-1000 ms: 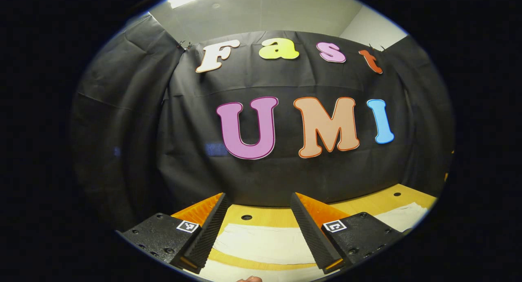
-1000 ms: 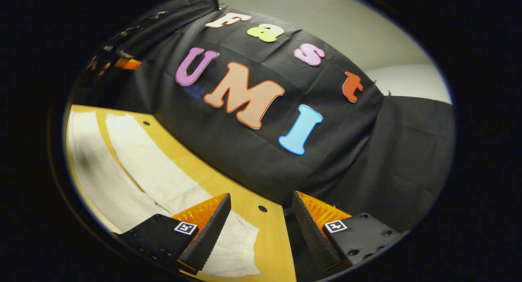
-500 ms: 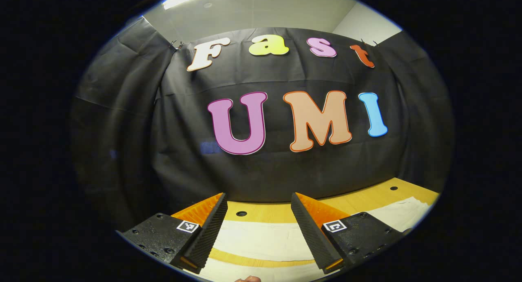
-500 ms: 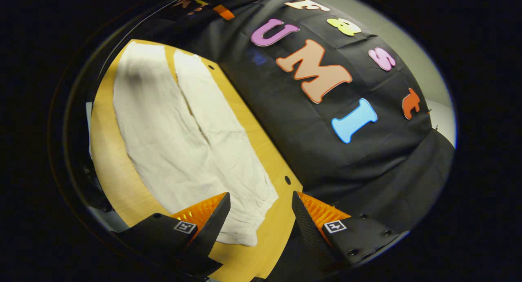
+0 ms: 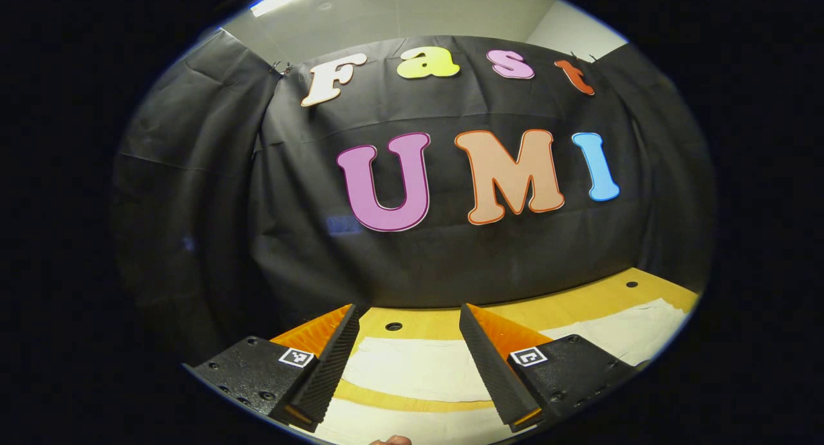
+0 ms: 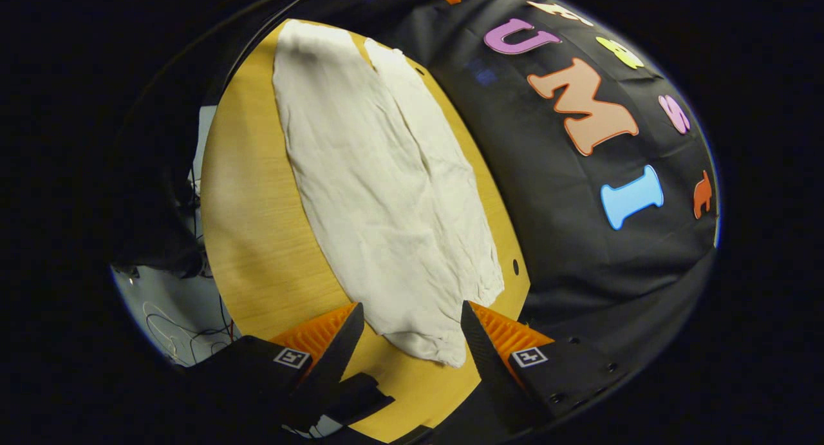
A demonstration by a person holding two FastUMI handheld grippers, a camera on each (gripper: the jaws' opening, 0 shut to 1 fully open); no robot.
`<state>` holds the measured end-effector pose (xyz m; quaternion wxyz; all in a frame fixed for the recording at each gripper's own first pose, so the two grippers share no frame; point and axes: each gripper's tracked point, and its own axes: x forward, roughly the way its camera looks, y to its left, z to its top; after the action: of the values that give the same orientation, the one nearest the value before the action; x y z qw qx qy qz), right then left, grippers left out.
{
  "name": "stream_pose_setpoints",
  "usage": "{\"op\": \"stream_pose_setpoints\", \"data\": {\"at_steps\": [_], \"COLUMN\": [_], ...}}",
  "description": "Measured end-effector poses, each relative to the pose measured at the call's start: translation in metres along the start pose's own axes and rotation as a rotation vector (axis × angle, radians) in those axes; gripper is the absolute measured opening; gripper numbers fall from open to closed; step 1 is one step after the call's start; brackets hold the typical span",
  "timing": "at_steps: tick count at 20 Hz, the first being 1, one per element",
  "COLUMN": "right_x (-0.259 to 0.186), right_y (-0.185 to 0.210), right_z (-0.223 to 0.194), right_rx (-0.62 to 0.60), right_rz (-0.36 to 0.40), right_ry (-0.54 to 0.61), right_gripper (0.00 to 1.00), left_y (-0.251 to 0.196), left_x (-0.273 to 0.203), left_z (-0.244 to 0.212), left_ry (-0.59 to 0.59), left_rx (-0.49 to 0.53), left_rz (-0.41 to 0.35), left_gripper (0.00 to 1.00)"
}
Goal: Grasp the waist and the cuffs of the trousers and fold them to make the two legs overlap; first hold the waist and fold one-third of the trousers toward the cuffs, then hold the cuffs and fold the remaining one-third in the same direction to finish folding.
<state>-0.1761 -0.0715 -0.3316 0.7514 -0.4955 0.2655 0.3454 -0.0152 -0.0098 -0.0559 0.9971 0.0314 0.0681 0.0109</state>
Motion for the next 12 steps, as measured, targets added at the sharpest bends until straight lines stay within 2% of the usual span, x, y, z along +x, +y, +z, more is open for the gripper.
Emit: {"op": "stream_pose_setpoints", "data": {"at_steps": [3, 8, 12], "right_x": [0.004, 0.016, 0.042], "right_y": [0.014, 0.008, 0.003], "right_z": [-0.005, 0.004, 0.009], "right_rx": [-0.058, -0.107, -0.100], "right_rz": [0.044, 0.034, 0.038], "right_ry": [0.008, -0.008, 0.002], "right_gripper": [0.99, 0.94, 0.82], "left_y": [0.007, 0.023, 0.029], "left_x": [-0.004, -0.015, -0.023], "left_z": [-0.010, -0.026, -0.046], "left_ry": [0.016, 0.054, 0.098], "left_rx": [0.046, 0.166, 0.238], "left_rz": [0.003, 0.003, -0.014], "left_gripper": [0.94, 0.94, 0.96]}}
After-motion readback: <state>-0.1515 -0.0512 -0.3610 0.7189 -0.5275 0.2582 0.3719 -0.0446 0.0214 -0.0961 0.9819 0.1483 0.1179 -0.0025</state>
